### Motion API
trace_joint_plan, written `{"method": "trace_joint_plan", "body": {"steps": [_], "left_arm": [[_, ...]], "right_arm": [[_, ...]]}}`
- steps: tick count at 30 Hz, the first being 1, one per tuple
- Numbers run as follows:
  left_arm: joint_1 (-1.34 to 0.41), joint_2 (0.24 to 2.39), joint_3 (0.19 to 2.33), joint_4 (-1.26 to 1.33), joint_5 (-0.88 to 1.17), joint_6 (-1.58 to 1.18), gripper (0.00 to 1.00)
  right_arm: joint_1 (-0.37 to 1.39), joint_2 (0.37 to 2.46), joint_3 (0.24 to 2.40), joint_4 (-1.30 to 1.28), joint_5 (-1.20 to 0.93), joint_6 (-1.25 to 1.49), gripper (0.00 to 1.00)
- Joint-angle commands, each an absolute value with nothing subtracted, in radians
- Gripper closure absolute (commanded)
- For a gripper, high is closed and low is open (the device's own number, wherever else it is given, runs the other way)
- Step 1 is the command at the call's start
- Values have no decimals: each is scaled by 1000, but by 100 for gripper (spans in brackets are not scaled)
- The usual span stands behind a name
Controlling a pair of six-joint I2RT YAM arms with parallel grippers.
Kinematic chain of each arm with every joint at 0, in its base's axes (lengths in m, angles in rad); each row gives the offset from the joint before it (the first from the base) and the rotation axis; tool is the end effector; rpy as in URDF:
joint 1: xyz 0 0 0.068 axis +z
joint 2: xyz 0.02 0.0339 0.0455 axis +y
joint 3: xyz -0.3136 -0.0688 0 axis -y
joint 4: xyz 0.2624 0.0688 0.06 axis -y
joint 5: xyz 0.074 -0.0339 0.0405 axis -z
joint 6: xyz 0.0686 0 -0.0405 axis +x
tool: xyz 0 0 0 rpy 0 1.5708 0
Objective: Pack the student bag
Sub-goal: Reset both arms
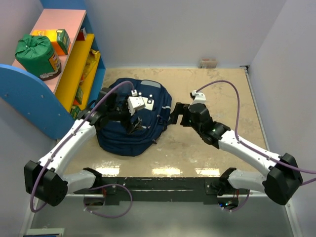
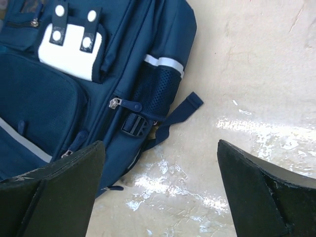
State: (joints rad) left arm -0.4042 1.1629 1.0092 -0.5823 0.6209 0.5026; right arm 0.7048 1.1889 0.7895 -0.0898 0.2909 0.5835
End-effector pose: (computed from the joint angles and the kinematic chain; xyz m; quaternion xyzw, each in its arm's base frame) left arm 0.2236 -0.1391 0.3334 0.4926 0.7283 -0.2599 0.3993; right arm 0.2348 0.1739 0.2921 0.0231 0.8512 0.2065 0.4819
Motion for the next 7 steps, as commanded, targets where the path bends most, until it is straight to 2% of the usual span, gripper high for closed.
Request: {"method": "trace_joint_plan", "body": {"steps": [1,7], "left_arm": [[-405,1221,1084,-497,509,296,7],[-406,1212,1069,-431,476,282,5]], "right_arm": [[701,1117,810,-120,325,532,1],[701,1095,827,-147,353,509,1]]}}
